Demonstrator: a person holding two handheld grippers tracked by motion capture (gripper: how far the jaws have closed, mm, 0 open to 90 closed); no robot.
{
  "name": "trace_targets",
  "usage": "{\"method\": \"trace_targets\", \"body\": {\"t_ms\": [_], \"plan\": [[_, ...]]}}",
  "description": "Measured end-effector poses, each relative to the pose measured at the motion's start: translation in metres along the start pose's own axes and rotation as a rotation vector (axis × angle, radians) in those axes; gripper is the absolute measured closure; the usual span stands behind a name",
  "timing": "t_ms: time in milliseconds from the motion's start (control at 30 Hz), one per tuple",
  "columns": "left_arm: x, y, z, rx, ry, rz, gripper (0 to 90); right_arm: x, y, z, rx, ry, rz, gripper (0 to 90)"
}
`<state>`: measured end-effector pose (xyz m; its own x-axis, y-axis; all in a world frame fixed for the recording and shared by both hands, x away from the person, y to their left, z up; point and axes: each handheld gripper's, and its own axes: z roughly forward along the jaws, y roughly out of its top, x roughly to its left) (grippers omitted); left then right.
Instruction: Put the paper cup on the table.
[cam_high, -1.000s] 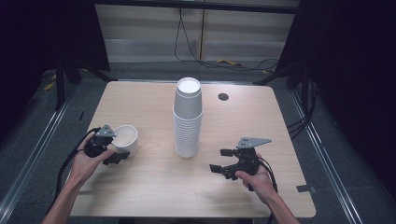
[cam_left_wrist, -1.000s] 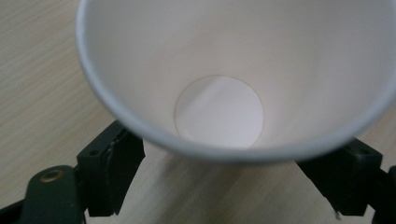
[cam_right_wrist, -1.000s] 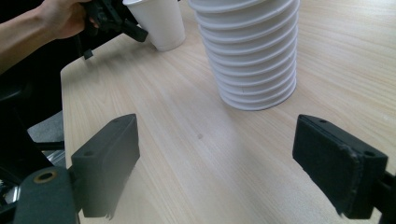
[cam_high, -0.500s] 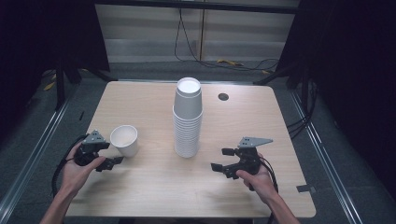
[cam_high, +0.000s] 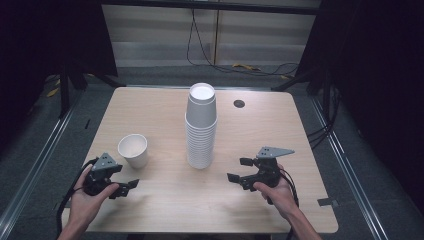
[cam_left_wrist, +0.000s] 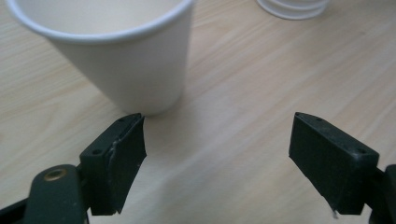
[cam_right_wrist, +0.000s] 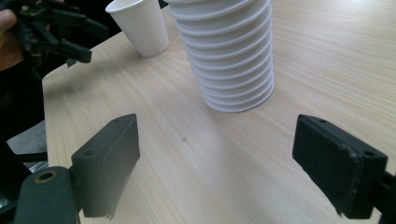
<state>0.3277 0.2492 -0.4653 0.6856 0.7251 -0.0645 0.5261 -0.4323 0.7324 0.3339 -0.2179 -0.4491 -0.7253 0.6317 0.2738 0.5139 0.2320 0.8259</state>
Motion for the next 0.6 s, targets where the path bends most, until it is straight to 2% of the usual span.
{"method": "trace_targets", "body": {"t_ms": [100,300,333,400,600], "plan": [[-0.012,0.002,0.002,-0.008,-0.022,0.023,18.6,-0.001,-0.002,-0.002,-0.001,-0.012,0.008,14.8],[-0.025,0.009,0.014,-0.045,-0.069,0.021,18.3,0.000,-0.008,-0.007,-0.003,-0.030,0.014,14.6],[-0.029,0.011,0.023,-0.039,-0.095,0.012,18.3,0.000,-0.011,-0.009,-0.006,-0.035,0.016,14.7],[-0.033,0.013,0.030,-0.040,-0.094,0.022,18.3,0.000,-0.014,-0.009,-0.005,-0.040,0.017,14.6],[-0.038,0.015,0.040,-0.051,-0.122,0.004,18.1,-0.002,-0.019,-0.005,0.008,-0.066,0.025,14.6]]}}
